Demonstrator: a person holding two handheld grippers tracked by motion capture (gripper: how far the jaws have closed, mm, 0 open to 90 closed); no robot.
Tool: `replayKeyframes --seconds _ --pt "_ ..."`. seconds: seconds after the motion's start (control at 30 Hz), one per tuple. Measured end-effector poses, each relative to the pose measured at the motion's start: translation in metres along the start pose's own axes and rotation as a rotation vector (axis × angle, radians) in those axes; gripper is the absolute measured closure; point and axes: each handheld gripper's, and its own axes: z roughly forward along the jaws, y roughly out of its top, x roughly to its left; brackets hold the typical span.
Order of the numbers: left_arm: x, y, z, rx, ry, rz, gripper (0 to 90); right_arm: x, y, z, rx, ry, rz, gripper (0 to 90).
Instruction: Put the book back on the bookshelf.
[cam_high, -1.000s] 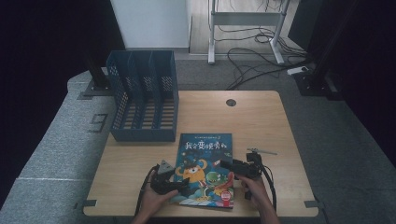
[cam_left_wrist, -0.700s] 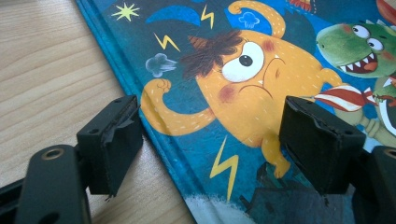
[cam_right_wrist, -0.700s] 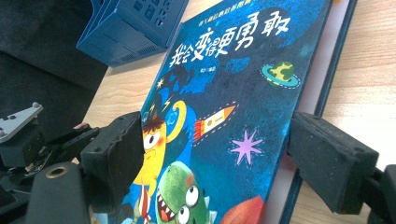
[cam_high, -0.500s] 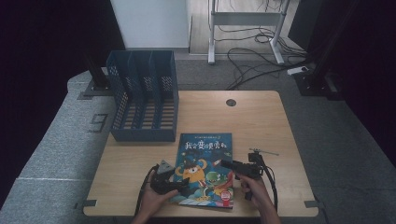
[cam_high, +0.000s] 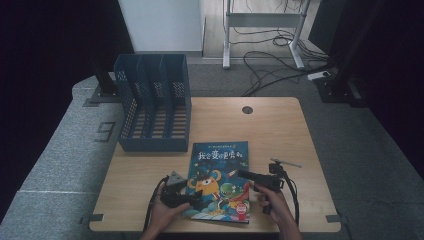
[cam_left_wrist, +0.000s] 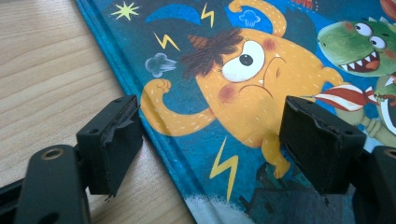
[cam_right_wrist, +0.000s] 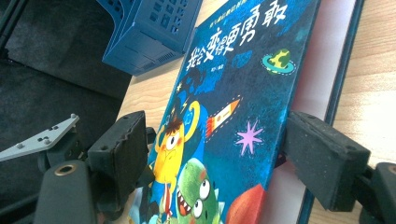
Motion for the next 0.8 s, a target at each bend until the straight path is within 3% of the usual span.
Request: replayKeyframes --seconds 0.2,0.23,0.3,0.37,0.43,0.47,0.5,0.63,0.8 --pt "0.0 0.0 0.0 -0.001 0.0 0.0 20.6 -0.002 0.0 0.001 0.01 0.009 0.013 22.0" --pt "0.001 0.0 0.0 -0.003 -0.007 -0.007 20.4 -0.003 -0.001 0.002 0.024 0.029 0.018 26.4" --pt "0.002 0.0 -0.001 -0.004 -0.015 -0.011 20.3 -0.002 -0.003 0.008 0.056 0.074 0.03 26.5" --pt "0.002 0.0 -0.001 -0.002 -0.013 -0.007 20.5 0.004 -0.006 0.014 0.051 0.008 -0.016 26.7" --pt "0.002 0.0 -0.001 -0.002 -0.013 -0.006 20.5 0.01 -0.007 0.018 0.055 -0.059 -0.097 27.3" --pt "0.002 0.0 -0.001 -0.002 -0.013 -0.006 20.5 0.01 -0.007 0.018 0.055 -0.059 -0.097 27.3" --pt "0.002 0.0 -0.001 -0.001 -0.013 -0.006 20.5 0.012 -0.008 0.021 0.053 -0.093 -0.15 28.5" --pt "0.002 0.0 -0.001 -0.001 -0.012 -0.004 20.6 0.011 -0.008 0.024 0.047 -0.124 -0.208 31.0" --pt "0.002 0.0 -0.001 -0.001 -0.014 -0.005 20.6 0.009 -0.007 0.025 0.034 -0.135 -0.247 33.8"
